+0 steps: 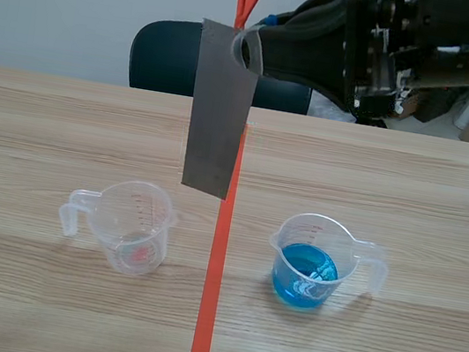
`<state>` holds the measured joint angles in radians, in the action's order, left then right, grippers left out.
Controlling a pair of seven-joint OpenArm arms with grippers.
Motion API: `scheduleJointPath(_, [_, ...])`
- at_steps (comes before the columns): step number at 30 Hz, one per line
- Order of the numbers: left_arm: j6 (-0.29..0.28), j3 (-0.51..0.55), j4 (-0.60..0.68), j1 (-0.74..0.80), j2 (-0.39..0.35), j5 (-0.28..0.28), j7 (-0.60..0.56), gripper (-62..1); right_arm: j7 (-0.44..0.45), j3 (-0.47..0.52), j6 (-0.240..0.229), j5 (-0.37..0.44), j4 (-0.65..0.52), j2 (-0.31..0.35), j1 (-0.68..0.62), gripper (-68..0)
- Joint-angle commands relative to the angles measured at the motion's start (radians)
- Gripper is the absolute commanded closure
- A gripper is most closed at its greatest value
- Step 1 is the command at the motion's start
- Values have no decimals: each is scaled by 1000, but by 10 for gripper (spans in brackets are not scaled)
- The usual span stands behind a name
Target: Do the redox reaction experiment. move the plate over the blue solution
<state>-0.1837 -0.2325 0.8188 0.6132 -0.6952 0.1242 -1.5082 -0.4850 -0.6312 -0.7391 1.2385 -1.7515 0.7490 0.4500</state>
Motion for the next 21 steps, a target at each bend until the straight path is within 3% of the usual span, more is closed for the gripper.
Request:
scheduleJointPath(1, [4,8,61,29,-58,36,-46,-554,31,16,-6,9,-15,21,10,-6])
scheduleJointPath(6, [4,8,185,106,-264,198,-46,-481,89,16,-6,4,-15,80,10,-6])
scheduleJointPath(8, [-2,8,209,106,-342,235,-46,-447,108,16,-6,4,-15,103,10,-6])
scheduleJointPath(11, [-55,10,235,98,-455,275,-46,-370,142,16,-6,4,-15,137,-2,-6])
scheduleJointPath(17, [-196,42,261,10,-612,284,61,-160,166,29,-6,4,-15,174,-54,-6])
scheduleJointPath(21, [-269,44,274,-121,-638,283,126,-100,154,100,-6,3,-15,173,-125,-6])
